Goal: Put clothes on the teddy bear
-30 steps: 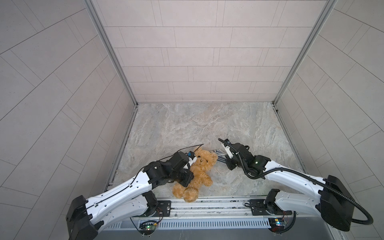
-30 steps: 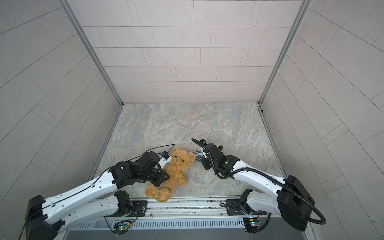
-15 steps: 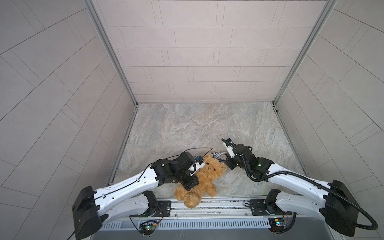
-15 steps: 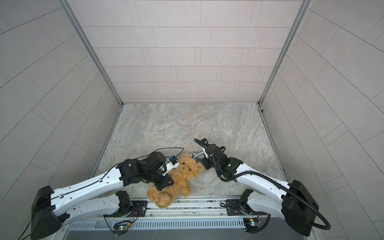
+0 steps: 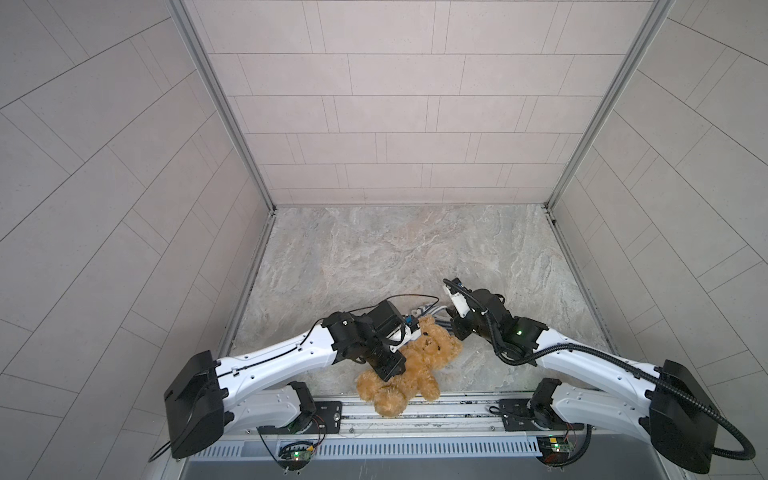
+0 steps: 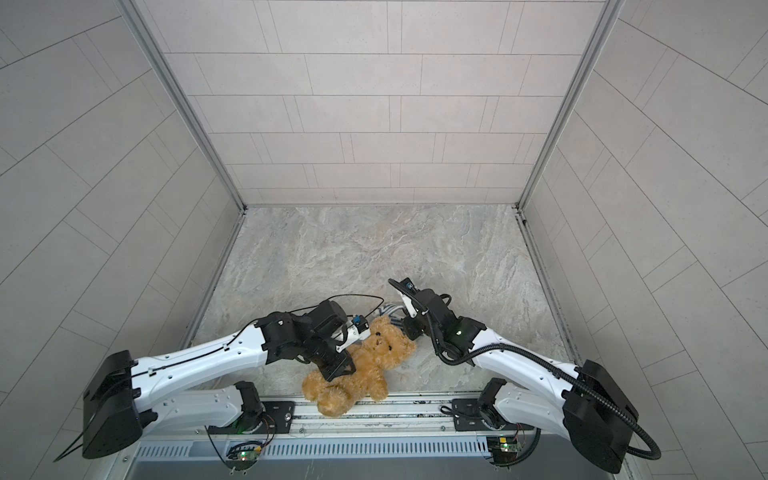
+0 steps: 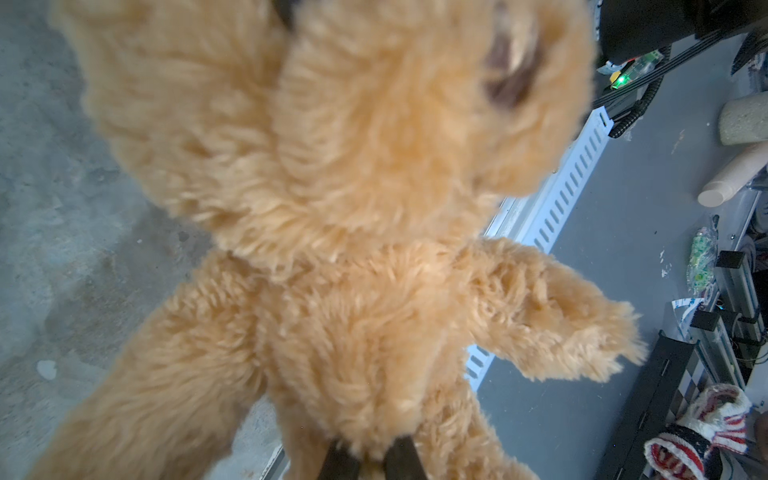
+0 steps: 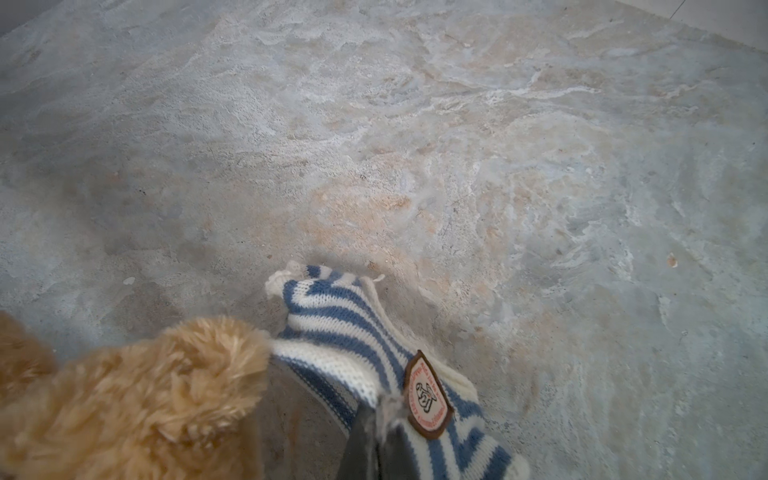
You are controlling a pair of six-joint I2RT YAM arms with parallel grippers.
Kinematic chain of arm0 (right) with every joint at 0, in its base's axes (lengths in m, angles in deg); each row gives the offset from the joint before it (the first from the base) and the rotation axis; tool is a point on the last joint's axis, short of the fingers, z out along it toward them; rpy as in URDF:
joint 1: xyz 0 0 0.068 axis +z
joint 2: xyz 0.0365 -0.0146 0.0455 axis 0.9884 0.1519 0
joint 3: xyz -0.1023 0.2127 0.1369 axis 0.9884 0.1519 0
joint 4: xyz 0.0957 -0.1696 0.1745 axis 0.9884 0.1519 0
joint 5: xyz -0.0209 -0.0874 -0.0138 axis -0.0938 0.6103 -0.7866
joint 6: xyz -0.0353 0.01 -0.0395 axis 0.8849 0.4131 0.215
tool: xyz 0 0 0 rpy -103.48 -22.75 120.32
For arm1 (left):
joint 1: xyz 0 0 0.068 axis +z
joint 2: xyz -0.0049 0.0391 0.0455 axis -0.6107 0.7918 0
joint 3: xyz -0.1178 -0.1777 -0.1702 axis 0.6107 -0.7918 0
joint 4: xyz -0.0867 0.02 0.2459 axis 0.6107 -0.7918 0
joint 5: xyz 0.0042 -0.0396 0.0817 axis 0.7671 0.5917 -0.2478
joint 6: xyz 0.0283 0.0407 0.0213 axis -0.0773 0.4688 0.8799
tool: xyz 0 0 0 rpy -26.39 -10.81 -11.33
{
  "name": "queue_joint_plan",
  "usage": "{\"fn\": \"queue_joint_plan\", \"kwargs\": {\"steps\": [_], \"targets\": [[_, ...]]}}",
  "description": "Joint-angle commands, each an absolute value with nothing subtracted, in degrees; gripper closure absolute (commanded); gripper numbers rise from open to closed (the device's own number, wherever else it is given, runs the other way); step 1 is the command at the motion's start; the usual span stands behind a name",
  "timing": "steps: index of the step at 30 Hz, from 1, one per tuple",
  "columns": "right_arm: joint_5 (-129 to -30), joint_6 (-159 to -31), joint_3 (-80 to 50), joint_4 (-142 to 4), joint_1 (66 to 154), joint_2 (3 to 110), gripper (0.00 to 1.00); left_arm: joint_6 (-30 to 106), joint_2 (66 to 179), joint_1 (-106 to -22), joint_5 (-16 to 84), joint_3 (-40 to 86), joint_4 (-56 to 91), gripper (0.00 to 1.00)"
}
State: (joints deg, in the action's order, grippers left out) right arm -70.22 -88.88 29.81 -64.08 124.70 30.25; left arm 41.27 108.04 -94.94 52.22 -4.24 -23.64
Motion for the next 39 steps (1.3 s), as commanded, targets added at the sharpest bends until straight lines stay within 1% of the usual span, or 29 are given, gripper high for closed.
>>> {"fn": "queue_joint_plan", "kwargs": {"steps": [1,10,17,21,31,35,39], "targets": [[-71.6,-88.0,30.6,-65.5,124.6,29.0,1.0,42.7,109.1,-95.0,54.3,-2.2,-22.3,1.0],[-72.3,-88.0,31.7,-65.5,124.6,27.6,1.0,42.6,112.1,-95.0,55.7,-1.3,-21.3,1.0],[-71.7,-87.9,32.2,-65.1,124.6,26.9,1.0,43.8,109.1,-95.0,58.5,-2.5,-22.0,1.0],[-71.6,-88.0,32.2,-65.3,124.6,26.9,1.0,44.6,109.7,-95.0,59.2,-3.1,-24.0,1.0],[-71.7,-88.1,32.8,-64.7,124.6,25.6,1.0,44.1,109.8,-95.0,64.0,-3.5,-21.9,1.0],[-71.7,-88.1,32.9,-64.2,124.6,24.8,1.0,44.2,109.6,-95.0,63.2,-4.0,-22.7,1.0],[-72.6,-88.0,33.3,-64.3,124.7,24.5,1.0,42.9,111.8,-94.6,61.8,-3.8,-21.2,1.0]]}}
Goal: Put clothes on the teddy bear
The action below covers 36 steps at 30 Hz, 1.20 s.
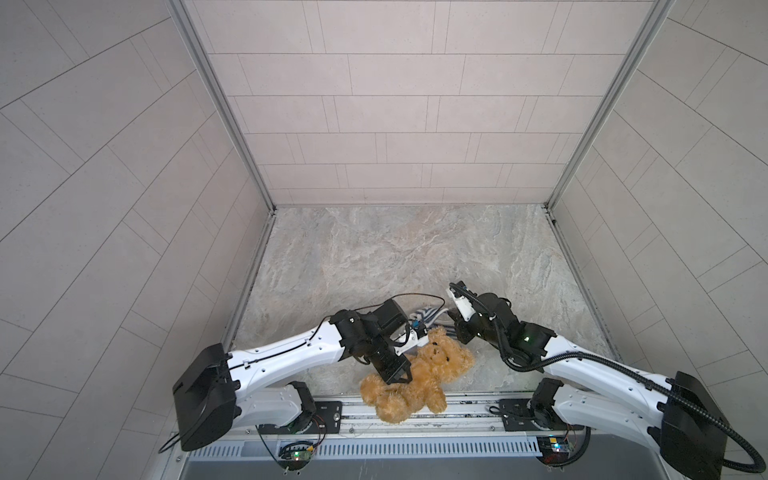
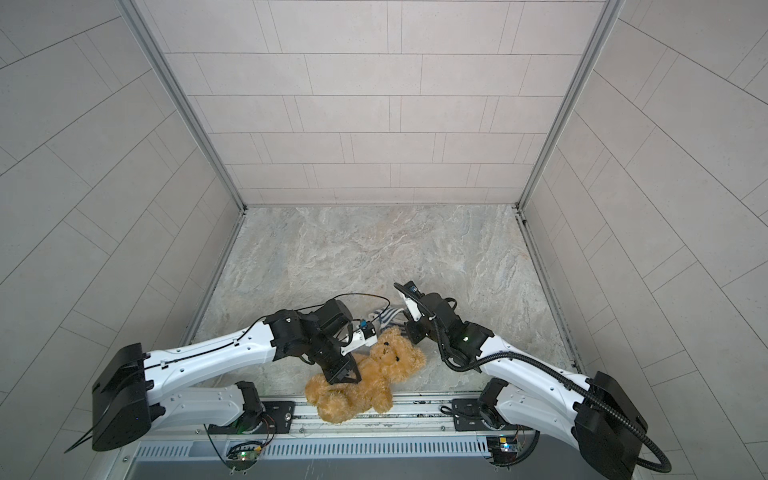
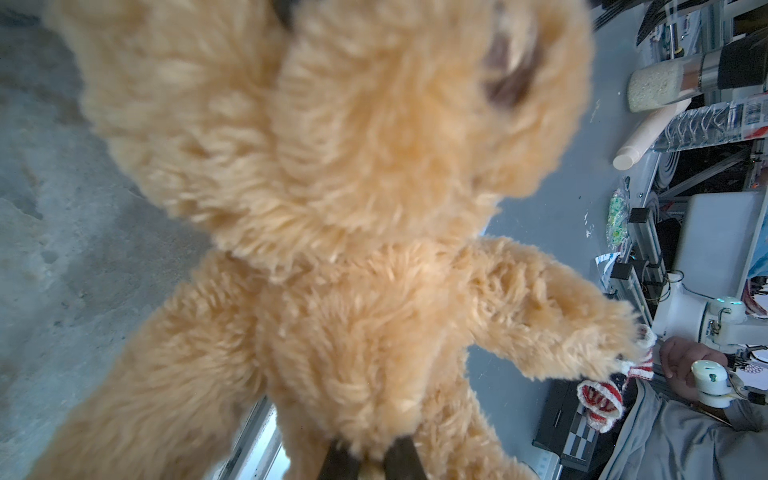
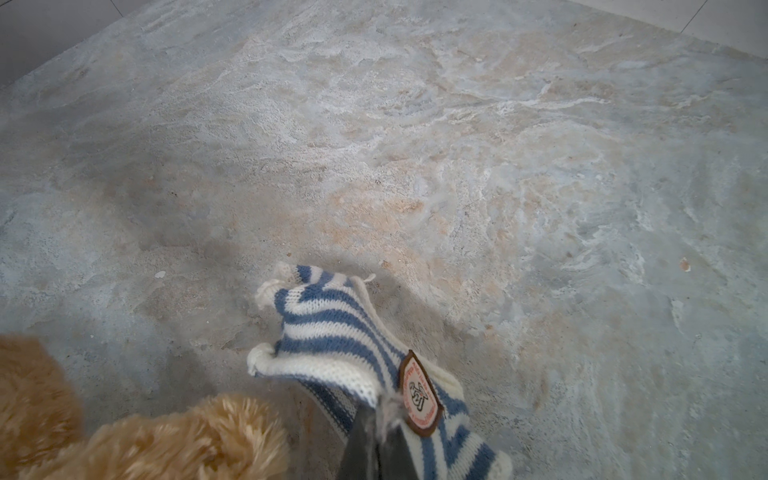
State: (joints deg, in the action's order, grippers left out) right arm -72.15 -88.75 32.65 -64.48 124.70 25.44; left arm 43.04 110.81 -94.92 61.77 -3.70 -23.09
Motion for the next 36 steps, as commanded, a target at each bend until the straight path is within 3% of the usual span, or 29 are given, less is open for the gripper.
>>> {"fn": "queue_joint_plan", "kwargs": {"steps": [1,36], "targets": [[-72.9,-88.0,33.4,-64.3,124.7,24.6,1.0,42.6,112.3,-94.5,61.5,-3.5,-20.9,1.0],[-72.9,-87.8,33.0,-62.4,126.0,25.3,1.0,31.7,114.2,-85.0,52.6,-8.0,-10.1,1.0]]}}
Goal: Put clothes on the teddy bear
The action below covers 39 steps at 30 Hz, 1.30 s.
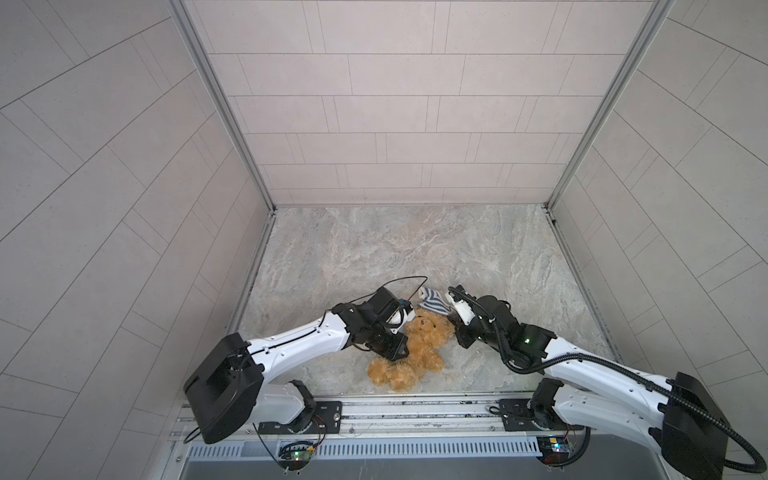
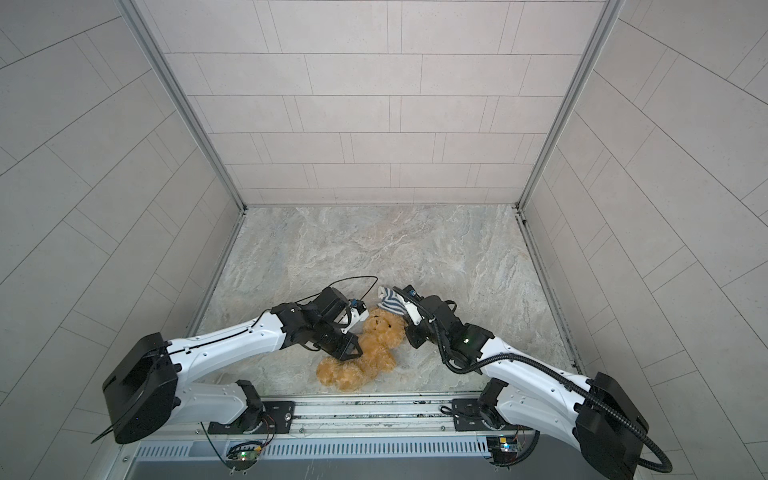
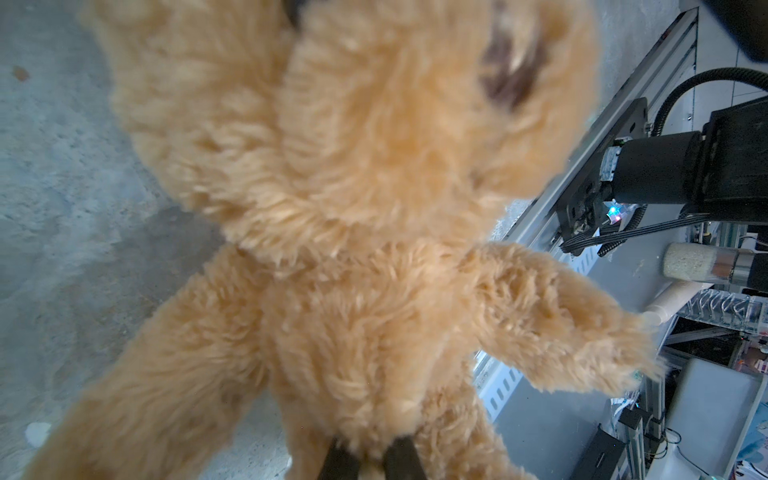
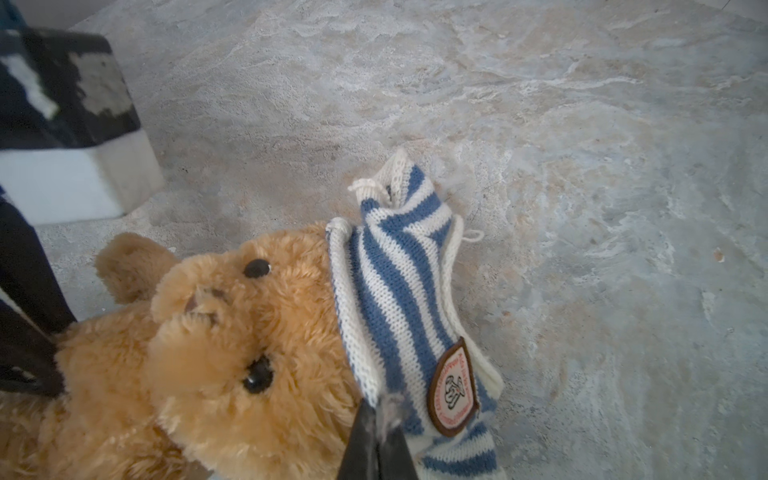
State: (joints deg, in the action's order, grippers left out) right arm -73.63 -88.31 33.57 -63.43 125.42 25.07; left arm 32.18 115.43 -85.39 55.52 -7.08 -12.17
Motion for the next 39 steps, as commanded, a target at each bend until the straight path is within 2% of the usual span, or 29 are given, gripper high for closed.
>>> {"fn": "queue_joint_plan", "kwargs": {"steps": [1,8,19,39], "targets": [[-72.9,-87.8,32.6,-62.2,126.0,25.6,1.0,31.7,113.9,-85.1,52.4,-8.2,-9.6,1.0],[-73.8,-88.9,29.4,-60.5,127.3,26.1,1.0,33.5,111.0,-85.6,47.2,-8.7,-5.6,1.0],[-74.0,-90.2,22.4,-56.9,130.0,25.2,1.0,35.8,109.3,-92.7,33.8,-11.1,6.3,1.0],[-74.5,-87.6,12.0,-45.8,131.9,26.8,1.0,40.4,104.3,-97.6,37.5,-21.8,25.9,1.0]]}}
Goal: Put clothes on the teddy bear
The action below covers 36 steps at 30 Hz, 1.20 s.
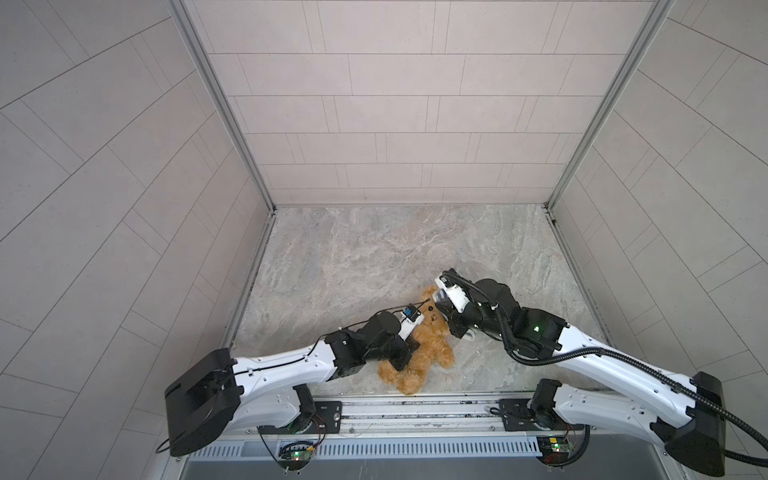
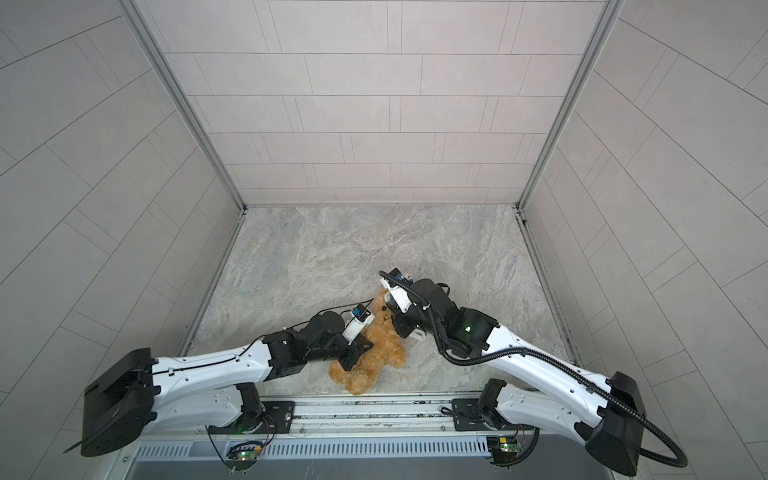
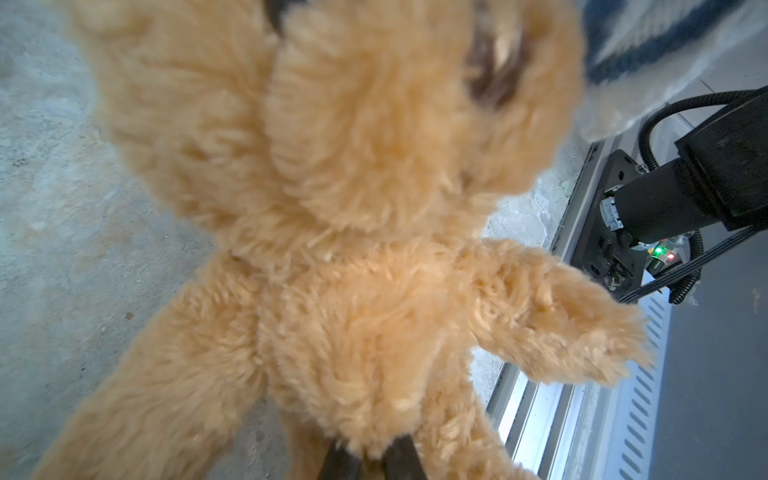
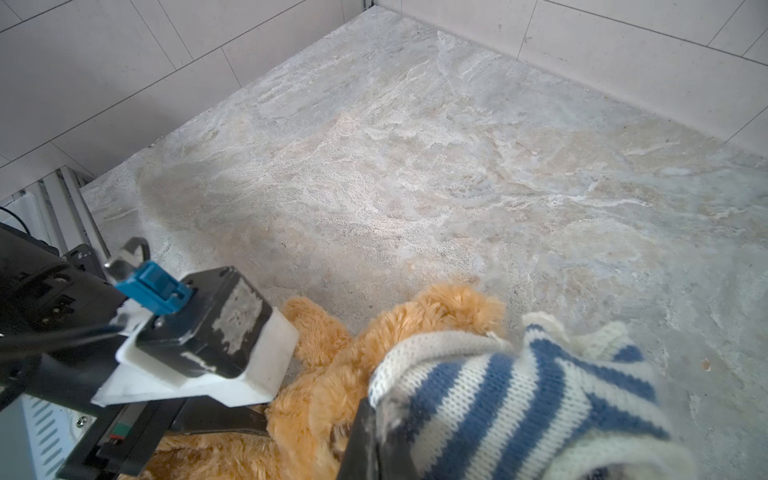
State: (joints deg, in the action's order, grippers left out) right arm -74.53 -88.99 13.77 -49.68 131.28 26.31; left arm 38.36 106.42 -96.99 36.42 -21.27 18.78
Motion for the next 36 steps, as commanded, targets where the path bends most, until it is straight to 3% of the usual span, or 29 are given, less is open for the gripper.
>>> {"fn": "queue_joint_plan", "kwargs": {"steps": [1,8,16,36], "targets": [[-74.4,-87.4,11.4,-45.0,132.0,26.9,1.0,40.5,103.6,-97.7,38.0,-22.5,26.9,1.0],[-74.3,-84.9,5.8,-39.0,133.6,29.5,0.99,41.8,99.7,-97.7,40.5,-26.7,34.2,1.0],[-70.1,-83.7,-2.1,-33.0,138.1,32.6,0.85,42.5,98.9,-97.7,36.4,-29.6,42.3,1.0],[-62.8,-85.6,-13.8,-28.5,145.1,33.6,0.65,42.6,101.1,-97.7,29.7,-30.7,53.7,1.0]]}}
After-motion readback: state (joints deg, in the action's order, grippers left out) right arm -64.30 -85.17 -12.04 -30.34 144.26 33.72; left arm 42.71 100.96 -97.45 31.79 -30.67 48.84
